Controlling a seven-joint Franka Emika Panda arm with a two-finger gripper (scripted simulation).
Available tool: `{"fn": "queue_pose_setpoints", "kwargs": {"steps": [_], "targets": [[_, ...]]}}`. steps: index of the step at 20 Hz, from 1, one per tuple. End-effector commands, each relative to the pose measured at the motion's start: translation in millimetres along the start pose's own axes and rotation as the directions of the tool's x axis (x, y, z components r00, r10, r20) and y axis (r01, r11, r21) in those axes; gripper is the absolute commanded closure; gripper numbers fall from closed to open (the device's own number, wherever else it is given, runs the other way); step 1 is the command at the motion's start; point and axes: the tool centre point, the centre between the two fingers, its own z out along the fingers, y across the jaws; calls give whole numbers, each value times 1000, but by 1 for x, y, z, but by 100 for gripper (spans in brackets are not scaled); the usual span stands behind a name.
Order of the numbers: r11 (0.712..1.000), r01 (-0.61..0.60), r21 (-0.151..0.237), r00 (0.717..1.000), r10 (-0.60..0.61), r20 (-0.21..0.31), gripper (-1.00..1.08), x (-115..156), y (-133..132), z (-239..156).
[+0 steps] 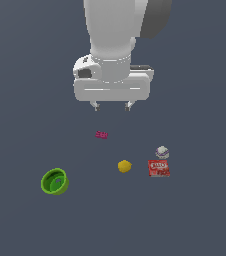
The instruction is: Pick up a designated object from a clutter of objects.
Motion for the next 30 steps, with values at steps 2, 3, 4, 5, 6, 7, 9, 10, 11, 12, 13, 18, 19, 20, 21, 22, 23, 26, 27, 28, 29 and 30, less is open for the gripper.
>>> {"fn": "queue_pose_setpoints", "kwargs": {"steps": [2,3,4,5,6,7,9,10,11,12,13,18,19,20,21,22,23,26,27,28,29,30], "targets": [[1000,-1,0,1000,1,0,-92,0,1,0],[1000,-3,0,1000,3,0,-92,0,3,-1],[1000,-8,1,1000,8,0,-92,0,6,-2],[1000,-13,1,1000,13,0,-92,-1,10,-3],[1000,-21,2,1000,21,-1,-92,-1,15,-5],[1000,-29,3,1000,29,-1,-92,-2,20,-7],[999,-40,4,999,40,-1,-92,-3,27,-10],[999,-43,4,999,43,-1,-92,-3,29,-11],[999,-44,4,999,44,-1,-92,-3,30,-11],[999,-43,4,999,43,-1,-92,-3,29,-11],[999,-41,4,999,41,-1,-92,-3,28,-11],[1000,-20,3,1000,20,-1,-92,-3,29,-5],[1000,-12,2,1000,12,-1,-92,-3,30,-3],[1000,-3,2,1000,3,-1,-92,-3,30,-1],[1000,7,1,1000,-7,-1,-92,-3,31,1],[1000,18,0,1000,-18,-1,-92,-3,31,4],[1000,30,-1,1000,-30,0,-92,-4,32,7],[997,73,-3,997,-73,0,-92,-4,34,17],[996,89,-4,996,-89,1,-92,-5,35,21],[994,107,-5,994,-107,1,-92,-5,36,25],[992,126,-6,992,-126,2,-92,-6,37,29],[989,146,-7,989,-146,2,-92,-6,38,34]]}}
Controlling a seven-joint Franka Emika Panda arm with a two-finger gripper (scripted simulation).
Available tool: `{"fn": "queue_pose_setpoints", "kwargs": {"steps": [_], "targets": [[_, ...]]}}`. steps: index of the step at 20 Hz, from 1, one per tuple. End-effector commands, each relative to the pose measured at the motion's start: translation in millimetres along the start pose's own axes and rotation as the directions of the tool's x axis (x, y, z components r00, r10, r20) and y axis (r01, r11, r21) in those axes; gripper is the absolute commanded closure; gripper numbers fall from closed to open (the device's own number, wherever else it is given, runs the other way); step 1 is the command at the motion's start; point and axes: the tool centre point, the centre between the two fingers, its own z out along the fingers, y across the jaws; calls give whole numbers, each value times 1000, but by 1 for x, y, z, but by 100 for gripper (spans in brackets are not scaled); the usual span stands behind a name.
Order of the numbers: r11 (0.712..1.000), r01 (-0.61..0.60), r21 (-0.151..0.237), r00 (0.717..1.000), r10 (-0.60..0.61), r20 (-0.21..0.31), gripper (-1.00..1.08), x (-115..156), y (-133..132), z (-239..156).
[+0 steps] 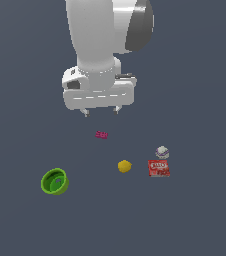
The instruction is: Pick up a designated object from a clutter of objects.
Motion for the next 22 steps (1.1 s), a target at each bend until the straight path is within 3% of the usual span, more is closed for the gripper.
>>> {"fn": "queue_pose_setpoints", "kwargs": {"steps": [1,11,22], "targets": [[999,50,-3,999,-50,1,-92,-2,2,12],[958,288,-11,958,-288,9,-92,-15,12,66],[846,534,-11,846,-534,20,-92,-38,18,122]]}}
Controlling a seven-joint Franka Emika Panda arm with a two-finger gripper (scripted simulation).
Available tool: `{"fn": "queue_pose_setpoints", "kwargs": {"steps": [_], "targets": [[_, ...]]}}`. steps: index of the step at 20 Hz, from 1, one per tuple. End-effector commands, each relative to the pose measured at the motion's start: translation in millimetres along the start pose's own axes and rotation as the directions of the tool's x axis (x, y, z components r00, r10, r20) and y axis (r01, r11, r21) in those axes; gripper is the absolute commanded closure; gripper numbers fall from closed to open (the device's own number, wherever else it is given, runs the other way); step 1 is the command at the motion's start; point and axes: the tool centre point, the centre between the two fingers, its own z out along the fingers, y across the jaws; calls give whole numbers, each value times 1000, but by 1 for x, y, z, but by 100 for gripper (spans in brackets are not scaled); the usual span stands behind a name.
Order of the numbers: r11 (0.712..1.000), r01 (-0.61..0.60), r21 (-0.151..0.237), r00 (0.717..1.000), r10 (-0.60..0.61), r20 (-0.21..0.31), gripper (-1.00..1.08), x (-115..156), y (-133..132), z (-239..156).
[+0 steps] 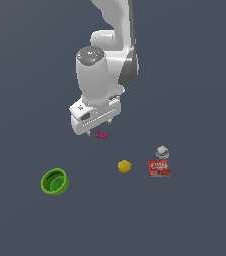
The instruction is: Pick up a designated object from a clutter of objects.
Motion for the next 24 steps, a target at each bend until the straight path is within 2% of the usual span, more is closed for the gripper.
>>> {"fn": "queue_pose_setpoints", "kwargs": {"steps": [1,6,11,24], "targets": [[998,63,-1,998,-63,1,-92,-6,-2,12],[982,187,0,982,-187,3,-92,-17,-7,36],[952,307,1,952,-307,4,-92,-30,-14,59],[820,572,6,820,-572,0,-92,-61,-36,106]]}}
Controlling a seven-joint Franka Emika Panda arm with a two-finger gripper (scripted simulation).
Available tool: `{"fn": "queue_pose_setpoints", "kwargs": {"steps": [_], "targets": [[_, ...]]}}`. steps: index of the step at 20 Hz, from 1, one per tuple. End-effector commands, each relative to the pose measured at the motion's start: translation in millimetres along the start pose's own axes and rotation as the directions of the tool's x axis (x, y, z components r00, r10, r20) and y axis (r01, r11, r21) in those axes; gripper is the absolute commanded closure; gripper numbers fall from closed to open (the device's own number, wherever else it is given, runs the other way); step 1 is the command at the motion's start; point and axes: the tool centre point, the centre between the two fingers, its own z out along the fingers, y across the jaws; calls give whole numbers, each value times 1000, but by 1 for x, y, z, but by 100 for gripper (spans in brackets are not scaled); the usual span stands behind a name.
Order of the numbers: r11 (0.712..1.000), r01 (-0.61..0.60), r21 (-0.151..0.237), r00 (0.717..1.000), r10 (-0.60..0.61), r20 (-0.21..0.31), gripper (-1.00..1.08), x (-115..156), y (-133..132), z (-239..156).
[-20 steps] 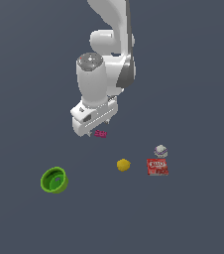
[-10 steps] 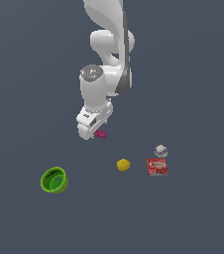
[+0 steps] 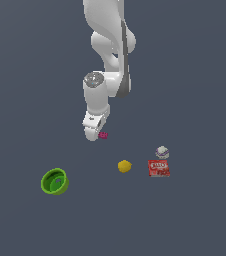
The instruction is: Pick up a designated object from a clutter of objects.
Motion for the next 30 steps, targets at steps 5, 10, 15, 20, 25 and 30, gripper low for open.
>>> {"fn": "queue_pose_setpoints", "kwargs": {"steps": [5,10,15,20,25,30], "targets": [[995,96,0,995,-96,-3,-92,-4,-13,14],[991,131,1,991,-131,-4,-92,-6,-17,19],[991,133,1,991,-133,-4,-92,-6,-18,19],[991,133,1,991,-133,-4,-92,-6,-18,27],[991,135,1,991,-135,-4,-92,-6,-19,45],[991,136,1,991,-136,-4,-92,-6,-19,60]]}}
